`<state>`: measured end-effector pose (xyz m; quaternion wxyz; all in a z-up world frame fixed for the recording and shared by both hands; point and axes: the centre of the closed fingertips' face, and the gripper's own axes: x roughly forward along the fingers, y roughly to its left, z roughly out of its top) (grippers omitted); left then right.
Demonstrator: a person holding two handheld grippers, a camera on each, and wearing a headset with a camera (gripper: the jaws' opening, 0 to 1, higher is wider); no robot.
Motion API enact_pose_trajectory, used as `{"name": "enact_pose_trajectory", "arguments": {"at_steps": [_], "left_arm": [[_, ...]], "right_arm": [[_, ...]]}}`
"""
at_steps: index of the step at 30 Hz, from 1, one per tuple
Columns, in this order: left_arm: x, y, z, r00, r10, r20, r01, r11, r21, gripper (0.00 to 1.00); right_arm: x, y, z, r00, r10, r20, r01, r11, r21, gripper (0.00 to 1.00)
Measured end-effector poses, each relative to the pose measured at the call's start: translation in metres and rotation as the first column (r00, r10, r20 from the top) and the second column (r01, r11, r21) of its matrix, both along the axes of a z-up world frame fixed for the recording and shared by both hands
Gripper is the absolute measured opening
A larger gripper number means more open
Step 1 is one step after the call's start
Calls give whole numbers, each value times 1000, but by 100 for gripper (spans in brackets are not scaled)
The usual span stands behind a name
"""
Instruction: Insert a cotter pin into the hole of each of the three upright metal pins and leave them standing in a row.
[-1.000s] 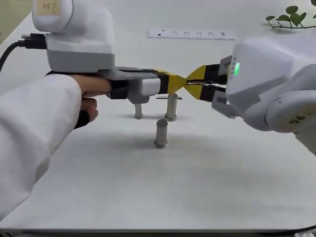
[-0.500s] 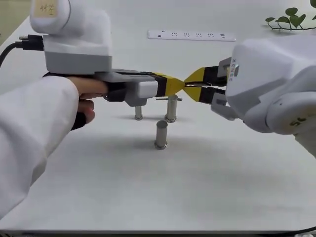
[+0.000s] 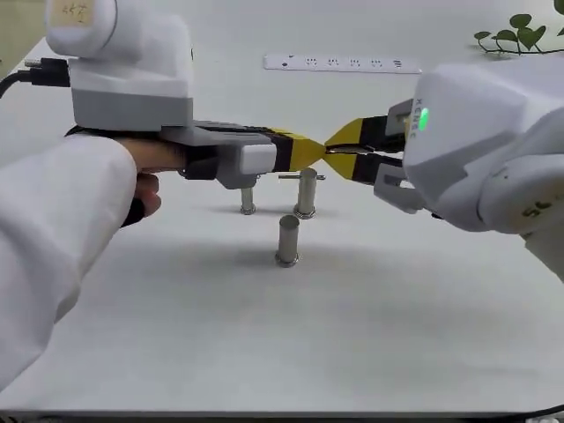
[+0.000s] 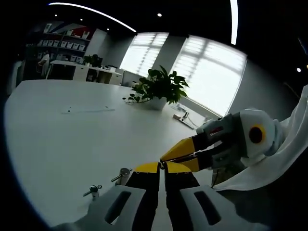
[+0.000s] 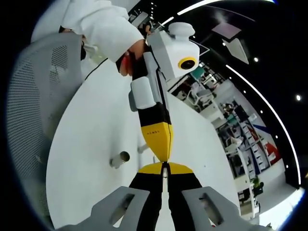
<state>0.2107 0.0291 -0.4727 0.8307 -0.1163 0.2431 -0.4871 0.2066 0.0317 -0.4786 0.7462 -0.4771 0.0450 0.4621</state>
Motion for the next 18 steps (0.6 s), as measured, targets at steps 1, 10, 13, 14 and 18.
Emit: {"name": "enact_pose_trajectory", "arguments": {"at_steps": [1, 10, 13, 14, 18], "left_arm": [[0, 0, 0, 1000, 1, -1, -1, 1000, 0, 0], [-1, 0, 0, 1000, -4, 21, 4, 1000, 13, 0], [0, 1, -1, 1000, 0, 21, 0, 1000, 14, 0], [1, 1, -1, 1000, 0, 22, 0, 1000, 15, 0], [-2, 0, 0, 1000, 1, 28, -2, 1000, 22, 0]], "right_arm": [[0, 0, 0, 1000, 3, 1, -3, 1000, -1, 0], [-1, 0, 0, 1000, 16, 8, -16, 1000, -11, 0], [1, 0, 0, 1000, 10, -5, -10, 1000, -7, 0], [1, -1, 0, 1000, 8, -8, -8, 1000, -7, 0], [3, -6, -5, 1000, -10, -20, 10, 1000, -29, 0]]}}
